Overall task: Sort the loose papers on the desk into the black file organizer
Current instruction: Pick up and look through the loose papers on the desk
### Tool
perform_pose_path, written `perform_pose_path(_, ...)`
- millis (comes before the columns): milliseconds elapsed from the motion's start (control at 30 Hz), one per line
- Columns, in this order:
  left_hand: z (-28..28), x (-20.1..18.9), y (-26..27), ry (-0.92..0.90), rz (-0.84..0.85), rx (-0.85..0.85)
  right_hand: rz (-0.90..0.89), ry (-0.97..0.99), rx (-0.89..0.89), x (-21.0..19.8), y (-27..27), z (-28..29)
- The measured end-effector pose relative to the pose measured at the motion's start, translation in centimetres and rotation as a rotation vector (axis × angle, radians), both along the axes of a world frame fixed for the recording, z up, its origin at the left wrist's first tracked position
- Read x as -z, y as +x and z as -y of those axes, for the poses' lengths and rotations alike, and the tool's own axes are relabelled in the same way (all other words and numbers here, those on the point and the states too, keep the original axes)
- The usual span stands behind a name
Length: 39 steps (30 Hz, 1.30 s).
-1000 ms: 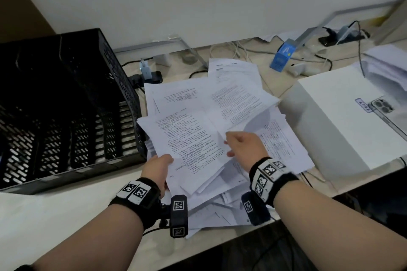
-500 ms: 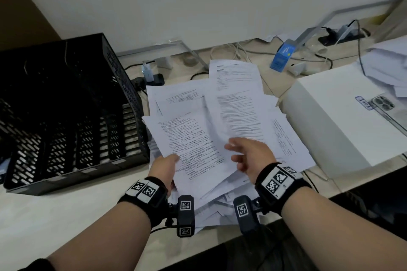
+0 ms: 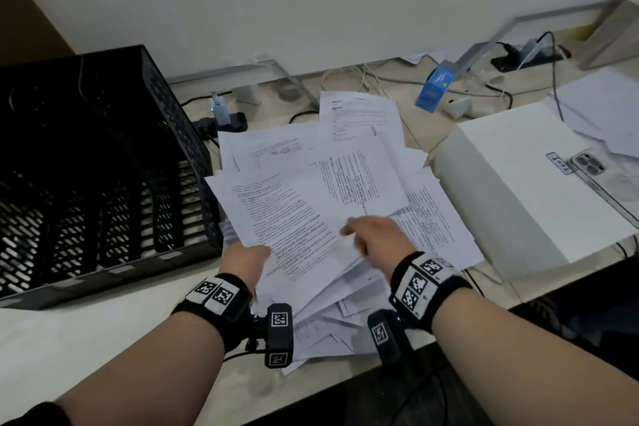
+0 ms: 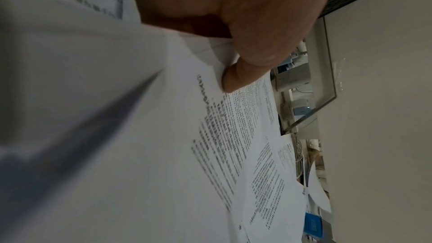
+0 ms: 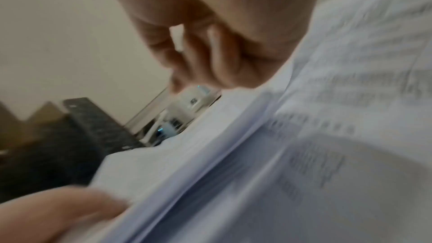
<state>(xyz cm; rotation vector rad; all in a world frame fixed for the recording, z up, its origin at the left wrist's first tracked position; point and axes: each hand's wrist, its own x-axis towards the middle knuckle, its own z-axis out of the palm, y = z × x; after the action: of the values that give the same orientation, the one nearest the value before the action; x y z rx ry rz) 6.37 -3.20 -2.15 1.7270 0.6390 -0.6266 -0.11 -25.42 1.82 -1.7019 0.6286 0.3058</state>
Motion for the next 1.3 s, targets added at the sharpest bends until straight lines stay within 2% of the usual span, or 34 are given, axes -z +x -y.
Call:
perform_pose_path(100,-0.2,-0.2,0.1,-0.002,0.000,0.001,0.129,-0.285,0.345,1.7,1.7,3.5)
perform_pose_path(200,-0.4,0.0,0.4,-0.014,0.039,0.000,0.113,-0.380,0.426,3.6,3.2,6.7)
perform_pose_path(367,-1.2,0.7,1.1,-0.015,0.085,0.025,0.016,-0.268,0.420,4.7,6.2,9.0)
perform_pose_path(433,-1.3,0.6,1.0,-0.028,0.082,0.028,-0.040,-0.256,0.357,4.9,7.0,8.9)
perform_pose_path(567,-1.5,0.6,1.1,-0.038,0.085,0.025,-0.127,-0.319,0.193,4.7,8.0,8.7)
perform_pose_path(667,-1.6,1.0,1.2,-0.057,0.055,0.006,-0.067,-0.430,0.287,3.6,8.8,9.6)
perform_pose_path(733,-1.6,1.2,1.3,-0.072,0.038,-0.018,0.091,-0.349,0.515,1.7,8.8,10.1)
perform_pose_path(800,-1.2,0.8,1.3,-0.079,0.023,-0.015,0.182,-0.162,0.754,0.3,8.5,10.4)
perform_pose_path(900,-0.6,0.5,1.4,-0.096,-0.014,-0.047,0.247,-0.047,0.796,-0.9,7.8,9.0)
perform_pose_path(1000,0.1,0.6,1.5,-0.095,-0.029,-0.062,0.169,0.059,0.706,-0.4,6.3,6.8)
perform_pose_path(1133,0.8,0.2,1.3,-0.131,-0.018,-0.069,-0.034,0.072,0.373,0.6,3.6,3.0)
perform_pose_path(1300,0.8,-0.7,0.8,-0.181,0.032,0.002,-0.123,0.011,0.007,1.0,0.5,-1.2)
